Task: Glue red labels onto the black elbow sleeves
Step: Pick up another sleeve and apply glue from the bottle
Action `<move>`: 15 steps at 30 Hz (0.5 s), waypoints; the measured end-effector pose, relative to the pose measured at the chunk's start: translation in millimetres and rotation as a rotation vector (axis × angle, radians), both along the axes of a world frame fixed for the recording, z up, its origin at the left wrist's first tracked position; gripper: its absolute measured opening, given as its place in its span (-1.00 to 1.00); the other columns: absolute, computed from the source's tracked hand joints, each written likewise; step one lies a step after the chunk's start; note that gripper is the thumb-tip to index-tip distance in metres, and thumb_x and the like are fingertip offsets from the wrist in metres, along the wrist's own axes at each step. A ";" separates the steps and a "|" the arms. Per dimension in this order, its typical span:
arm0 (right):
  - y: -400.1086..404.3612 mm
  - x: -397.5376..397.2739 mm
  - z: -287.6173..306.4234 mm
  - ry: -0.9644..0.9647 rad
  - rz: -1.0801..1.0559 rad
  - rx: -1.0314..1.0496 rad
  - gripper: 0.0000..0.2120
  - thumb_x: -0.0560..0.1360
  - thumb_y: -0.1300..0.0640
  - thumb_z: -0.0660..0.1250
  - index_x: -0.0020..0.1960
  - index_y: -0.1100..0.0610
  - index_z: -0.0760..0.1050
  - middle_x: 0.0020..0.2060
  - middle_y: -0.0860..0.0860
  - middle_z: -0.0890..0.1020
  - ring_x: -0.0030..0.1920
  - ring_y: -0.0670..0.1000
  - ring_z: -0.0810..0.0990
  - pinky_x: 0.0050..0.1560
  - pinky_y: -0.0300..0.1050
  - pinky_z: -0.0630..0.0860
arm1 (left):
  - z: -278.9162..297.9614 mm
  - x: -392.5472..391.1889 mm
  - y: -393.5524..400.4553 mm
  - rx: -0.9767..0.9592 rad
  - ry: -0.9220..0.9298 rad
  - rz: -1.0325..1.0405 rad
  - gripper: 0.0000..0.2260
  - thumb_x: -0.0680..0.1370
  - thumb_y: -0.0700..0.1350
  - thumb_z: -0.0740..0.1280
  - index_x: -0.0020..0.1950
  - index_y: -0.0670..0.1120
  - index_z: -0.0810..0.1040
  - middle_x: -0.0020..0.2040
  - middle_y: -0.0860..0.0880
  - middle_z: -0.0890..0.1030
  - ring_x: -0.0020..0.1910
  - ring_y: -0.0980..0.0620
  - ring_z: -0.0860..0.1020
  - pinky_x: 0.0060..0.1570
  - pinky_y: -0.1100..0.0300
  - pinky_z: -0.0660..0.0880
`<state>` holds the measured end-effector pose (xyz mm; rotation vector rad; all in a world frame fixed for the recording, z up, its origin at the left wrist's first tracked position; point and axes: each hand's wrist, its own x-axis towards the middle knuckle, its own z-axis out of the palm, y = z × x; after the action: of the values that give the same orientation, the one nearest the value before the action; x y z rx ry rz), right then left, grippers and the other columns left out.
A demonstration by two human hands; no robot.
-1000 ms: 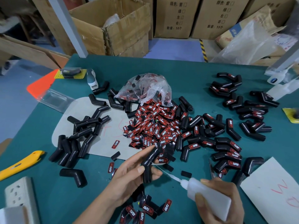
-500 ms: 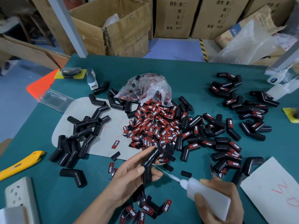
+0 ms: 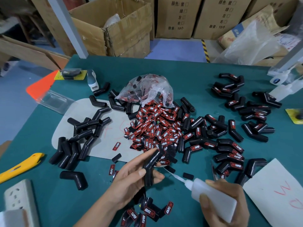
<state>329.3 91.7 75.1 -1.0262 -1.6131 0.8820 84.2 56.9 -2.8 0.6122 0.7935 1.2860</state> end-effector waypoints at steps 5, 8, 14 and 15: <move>0.0 0.1 0.2 0.016 -0.007 -0.002 -0.75 0.53 -0.32 0.41 0.14 -0.26 0.56 -0.22 -0.14 0.59 -0.43 -0.12 0.46 -0.52 -0.20 0.34 | 2.6 0.2 0.0 0.001 0.001 0.002 -0.44 0.62 -0.07 0.48 0.60 -0.04 0.42 0.28 -0.22 0.65 0.14 -0.17 0.69 0.26 -0.03 0.60; -0.3 1.1 -1.3 -0.007 -0.015 -0.002 -0.74 0.53 -0.33 0.41 0.14 -0.26 0.56 -0.24 -0.13 0.58 -0.43 -0.11 0.46 -0.52 -0.14 0.35 | 4.4 1.1 0.7 0.003 0.004 -0.002 -0.44 0.61 -0.06 0.49 0.59 -0.03 0.43 0.28 -0.21 0.65 0.14 -0.17 0.70 0.25 -0.02 0.60; 0.5 1.7 -3.1 0.014 -0.021 0.012 -0.75 0.54 -0.30 0.41 0.15 -0.24 0.56 -0.19 -0.18 0.61 -0.40 -0.13 0.49 -0.50 -0.20 0.37 | 3.5 0.9 -0.4 0.006 -0.009 -0.001 -0.44 0.62 -0.08 0.48 0.60 -0.05 0.42 0.27 -0.23 0.65 0.14 -0.18 0.69 0.26 -0.04 0.60; 0.3 2.2 -3.5 0.008 -0.017 0.014 -0.75 0.55 -0.30 0.41 0.15 -0.23 0.56 -0.20 -0.17 0.60 -0.40 -0.13 0.49 -0.49 -0.20 0.37 | 3.3 1.3 -0.4 0.010 -0.008 -0.002 -0.45 0.62 -0.09 0.47 0.60 -0.05 0.42 0.27 -0.23 0.65 0.15 -0.18 0.69 0.26 -0.04 0.59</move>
<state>331.5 92.0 71.7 -1.0239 -1.5992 0.8614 85.5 56.5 0.5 0.6151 0.7801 1.2904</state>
